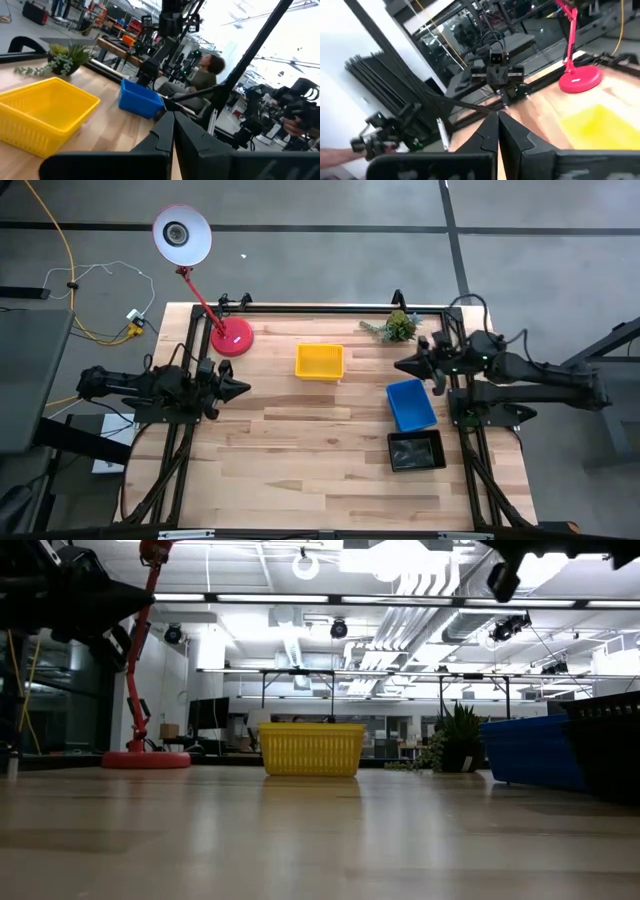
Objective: Stack baskets by color
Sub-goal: Return to Home Position
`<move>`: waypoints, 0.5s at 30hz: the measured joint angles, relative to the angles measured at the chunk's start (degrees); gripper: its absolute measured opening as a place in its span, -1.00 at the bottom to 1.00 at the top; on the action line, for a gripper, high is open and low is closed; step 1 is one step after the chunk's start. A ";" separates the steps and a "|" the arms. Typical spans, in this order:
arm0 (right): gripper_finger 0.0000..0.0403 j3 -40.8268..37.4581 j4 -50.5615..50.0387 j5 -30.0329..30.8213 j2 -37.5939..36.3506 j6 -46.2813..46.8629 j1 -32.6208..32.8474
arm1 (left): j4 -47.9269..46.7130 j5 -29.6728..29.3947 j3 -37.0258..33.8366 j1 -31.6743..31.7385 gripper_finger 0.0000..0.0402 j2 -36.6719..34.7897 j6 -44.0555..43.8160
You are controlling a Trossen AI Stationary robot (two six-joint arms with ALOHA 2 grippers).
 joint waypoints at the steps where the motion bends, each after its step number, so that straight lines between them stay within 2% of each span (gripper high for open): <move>1: -1.00 0.00 -1.85 0.06 -1.75 -1.51 0.00 | 0.09 -0.08 0.00 0.00 -1.00 0.00 0.00; 5: -1.00 -0.13 -9.09 -0.19 -9.45 -5.98 0.00 | -0.07 -0.11 0.00 0.00 -1.00 0.00 0.00; 8: -1.00 -3.99 -8.06 -2.86 -16.35 -6.24 0.00 | -0.11 -0.11 0.00 0.00 -1.00 0.00 0.00; 12: -1.00 -14.43 2.83 -2.47 -25.37 -2.31 0.02 | -0.11 -0.19 0.00 0.00 -1.00 0.00 0.00; 15: -1.00 -22.02 11.54 -0.68 -29.23 -1.10 0.02 | -0.13 -0.26 0.00 0.00 -1.00 0.00 0.00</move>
